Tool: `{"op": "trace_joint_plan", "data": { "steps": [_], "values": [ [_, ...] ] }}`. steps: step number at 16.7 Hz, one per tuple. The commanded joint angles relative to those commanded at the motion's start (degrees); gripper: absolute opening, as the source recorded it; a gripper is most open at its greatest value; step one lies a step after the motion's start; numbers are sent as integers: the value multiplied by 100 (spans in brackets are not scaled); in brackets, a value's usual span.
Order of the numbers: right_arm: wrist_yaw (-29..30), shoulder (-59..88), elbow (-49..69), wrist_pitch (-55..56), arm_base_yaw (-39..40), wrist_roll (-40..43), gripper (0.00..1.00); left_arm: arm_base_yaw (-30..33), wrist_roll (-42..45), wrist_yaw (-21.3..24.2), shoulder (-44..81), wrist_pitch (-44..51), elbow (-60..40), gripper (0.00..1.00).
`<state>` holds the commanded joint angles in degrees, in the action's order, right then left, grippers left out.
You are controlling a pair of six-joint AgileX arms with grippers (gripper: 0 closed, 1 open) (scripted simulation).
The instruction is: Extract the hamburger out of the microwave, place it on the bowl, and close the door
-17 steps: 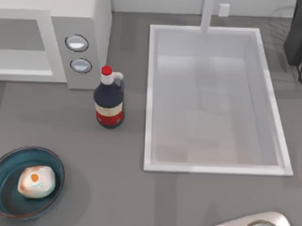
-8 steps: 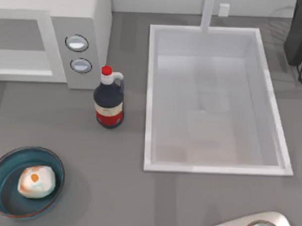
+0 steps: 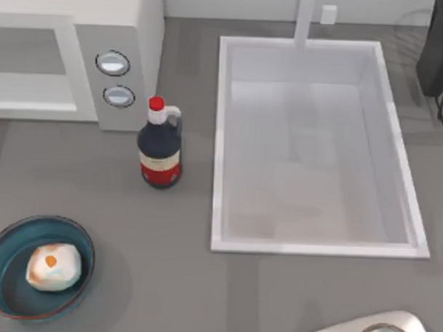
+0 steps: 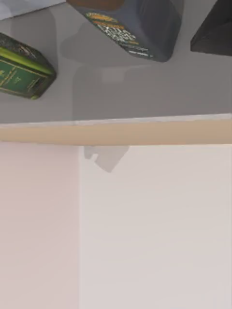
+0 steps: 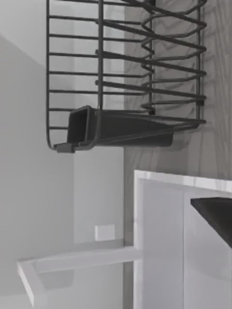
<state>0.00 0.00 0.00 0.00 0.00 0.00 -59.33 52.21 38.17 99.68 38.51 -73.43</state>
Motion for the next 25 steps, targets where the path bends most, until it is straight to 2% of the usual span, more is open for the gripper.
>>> {"op": "trace_joint_plan", "data": {
  "steps": [4,7,14,21,25],
  "values": [
    [0,0,0,0,0,0,100,-21,16,11,347,-1201,717,0],
    [0,0,0,0,0,0,100,-34,26,18,550,-1733,1131,0],
    [0,0,0,0,0,0,100,51,-42,-9,464,-1832,1272,0],
    [0,0,0,0,0,0,100,855,-919,-414,-937,-2606,2999,0],
    [0,0,0,0,0,0,100,1043,-1126,-508,-1239,-2793,3317,0]
  ]
}}
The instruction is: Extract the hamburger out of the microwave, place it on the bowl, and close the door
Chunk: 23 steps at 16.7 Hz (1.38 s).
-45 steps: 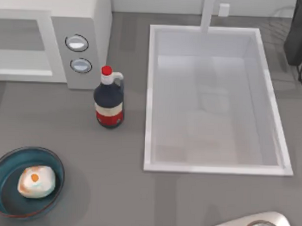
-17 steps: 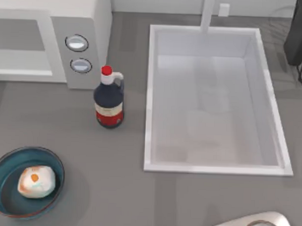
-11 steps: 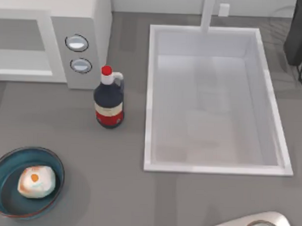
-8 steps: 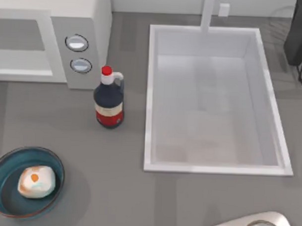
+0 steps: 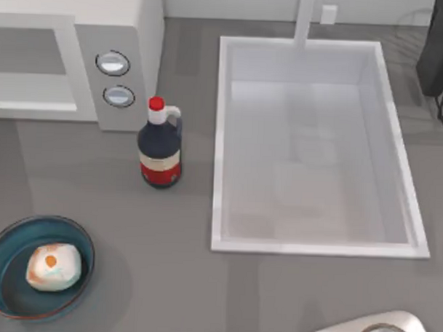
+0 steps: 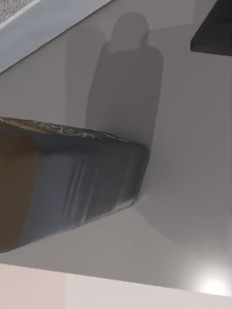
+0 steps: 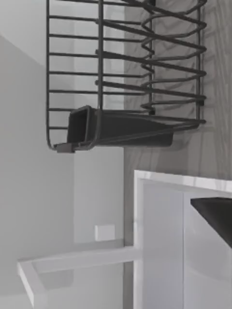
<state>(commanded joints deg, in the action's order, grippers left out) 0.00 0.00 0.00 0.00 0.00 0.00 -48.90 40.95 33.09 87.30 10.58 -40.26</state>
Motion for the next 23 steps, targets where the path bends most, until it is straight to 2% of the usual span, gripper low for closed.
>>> {"op": "trace_joint_plan", "data": {
  "steps": [3,5,10,12,16,17,19,23],
  "values": [
    [0,0,0,0,0,0,100,-10,-14,7,9,11,9,0],
    [0,0,0,0,0,0,100,199,-218,-142,-197,-59,205,0],
    [0,0,0,0,0,0,100,1486,-1370,-847,-1408,-391,1157,0],
    [0,0,0,0,0,0,100,1792,-1666,-1060,-1703,-492,1440,0],
    [0,0,0,0,0,0,100,1863,-1734,-1115,-1771,-518,1505,0],
    [0,0,0,0,0,0,100,1753,-1709,-1303,-1736,-542,1241,0],
    [0,0,0,0,0,0,100,1839,-1784,-1377,-1766,-539,1260,0],
    [0,0,0,0,0,0,100,2709,-2414,-2000,-2047,-518,1429,0]
  ]
}}
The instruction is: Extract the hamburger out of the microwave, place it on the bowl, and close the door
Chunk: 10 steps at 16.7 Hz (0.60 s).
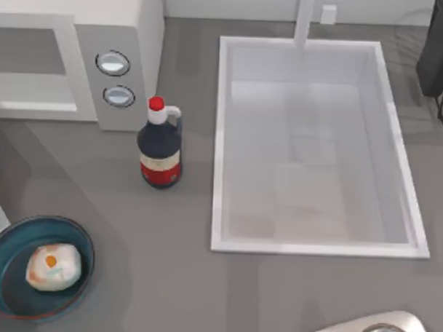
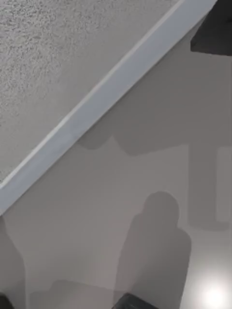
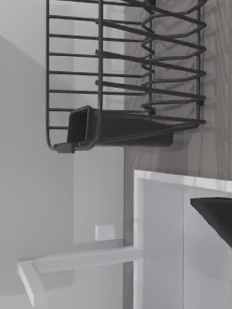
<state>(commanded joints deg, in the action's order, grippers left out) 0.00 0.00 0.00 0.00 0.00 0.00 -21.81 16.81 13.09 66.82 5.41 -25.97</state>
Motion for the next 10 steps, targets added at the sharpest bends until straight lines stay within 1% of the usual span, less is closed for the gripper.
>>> {"op": "trace_joint_plan", "data": {
  "steps": [3,5,7,10],
  "values": [
    [0,0,0,0,0,0,100,1050,-664,-656,-325,19,188,0],
    [0,0,0,0,0,0,100,1600,-1069,-1055,-536,30,308,0],
    [0,0,0,0,0,0,100,1907,-1343,-1324,-686,37,391,0],
    [0,0,0,0,0,0,100,1976,-1410,-1391,-725,38,413,0]
  ]
}}
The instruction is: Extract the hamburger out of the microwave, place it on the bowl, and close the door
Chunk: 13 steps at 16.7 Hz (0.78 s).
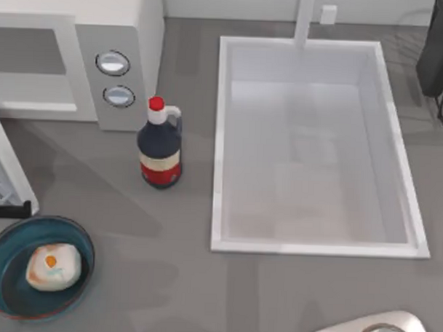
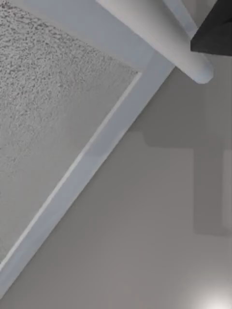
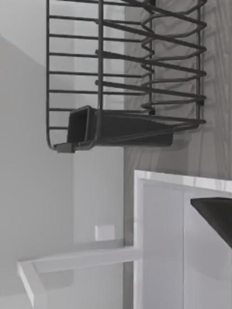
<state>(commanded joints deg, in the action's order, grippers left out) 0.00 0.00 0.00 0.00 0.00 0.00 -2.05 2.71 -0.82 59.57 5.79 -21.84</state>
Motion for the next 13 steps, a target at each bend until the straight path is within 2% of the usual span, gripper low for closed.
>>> {"op": "trace_joint_plan", "data": {
  "steps": [6,13],
  "values": [
    [0,0,0,0,0,0,100,1,-5,6,452,-196,-321,0],
    [0,0,0,0,0,0,100,103,-49,-53,2578,-1019,-1476,0]
  ]
}}
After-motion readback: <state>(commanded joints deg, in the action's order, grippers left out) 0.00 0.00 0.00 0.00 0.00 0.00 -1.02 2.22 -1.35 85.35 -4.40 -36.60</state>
